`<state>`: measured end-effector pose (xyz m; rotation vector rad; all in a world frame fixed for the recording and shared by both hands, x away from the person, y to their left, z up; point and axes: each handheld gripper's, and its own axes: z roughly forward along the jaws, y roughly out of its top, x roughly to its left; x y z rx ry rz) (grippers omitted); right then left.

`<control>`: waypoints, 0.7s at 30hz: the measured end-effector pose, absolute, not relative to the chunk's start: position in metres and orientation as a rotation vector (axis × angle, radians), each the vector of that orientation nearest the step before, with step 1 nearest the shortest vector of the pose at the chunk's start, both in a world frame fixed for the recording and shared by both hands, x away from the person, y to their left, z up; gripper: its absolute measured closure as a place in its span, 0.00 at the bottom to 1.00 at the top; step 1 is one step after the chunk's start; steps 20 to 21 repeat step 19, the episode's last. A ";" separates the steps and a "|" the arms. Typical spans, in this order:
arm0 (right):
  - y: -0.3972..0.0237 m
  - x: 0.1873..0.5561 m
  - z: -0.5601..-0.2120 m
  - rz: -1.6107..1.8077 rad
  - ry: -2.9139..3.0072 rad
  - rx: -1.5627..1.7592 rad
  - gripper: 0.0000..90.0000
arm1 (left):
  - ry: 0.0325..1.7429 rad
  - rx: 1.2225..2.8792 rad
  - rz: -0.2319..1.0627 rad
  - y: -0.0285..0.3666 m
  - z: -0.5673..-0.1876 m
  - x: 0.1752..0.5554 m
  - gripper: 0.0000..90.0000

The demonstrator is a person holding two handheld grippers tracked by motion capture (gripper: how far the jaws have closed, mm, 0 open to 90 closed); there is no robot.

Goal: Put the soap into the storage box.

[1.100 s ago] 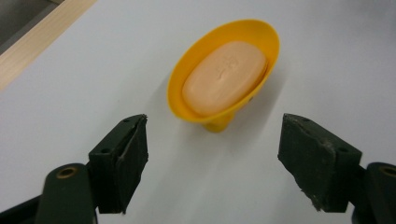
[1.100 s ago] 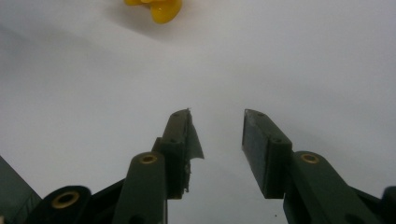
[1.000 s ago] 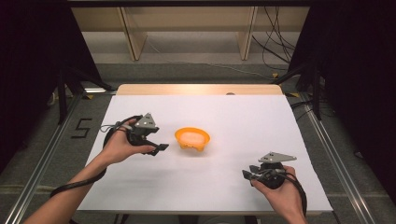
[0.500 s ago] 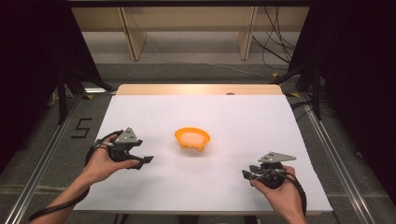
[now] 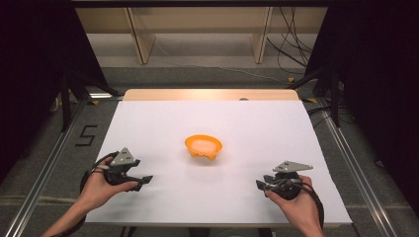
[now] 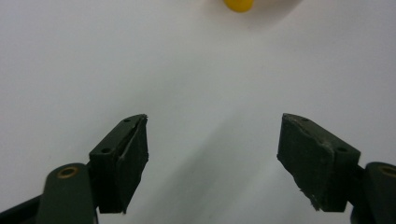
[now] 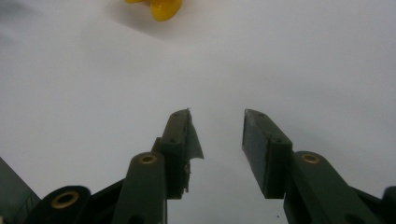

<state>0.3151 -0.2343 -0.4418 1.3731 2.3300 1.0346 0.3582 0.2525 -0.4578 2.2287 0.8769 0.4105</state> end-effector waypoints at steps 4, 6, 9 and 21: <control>-0.234 0.314 -0.441 1.029 2.338 1.402 0.69 | 0.953 2.212 0.416 0.258 -0.468 0.352 0.28; -0.234 0.313 -0.441 1.027 2.339 1.405 0.69 | 0.930 2.260 0.441 0.262 -0.466 0.353 0.28; -0.236 0.315 -0.443 1.033 2.337 1.356 0.69 | 0.920 2.265 0.456 0.262 -0.464 0.353 0.28; -0.236 0.317 -0.446 1.036 2.336 1.311 0.68 | 0.933 2.222 0.459 0.263 -0.463 0.350 0.29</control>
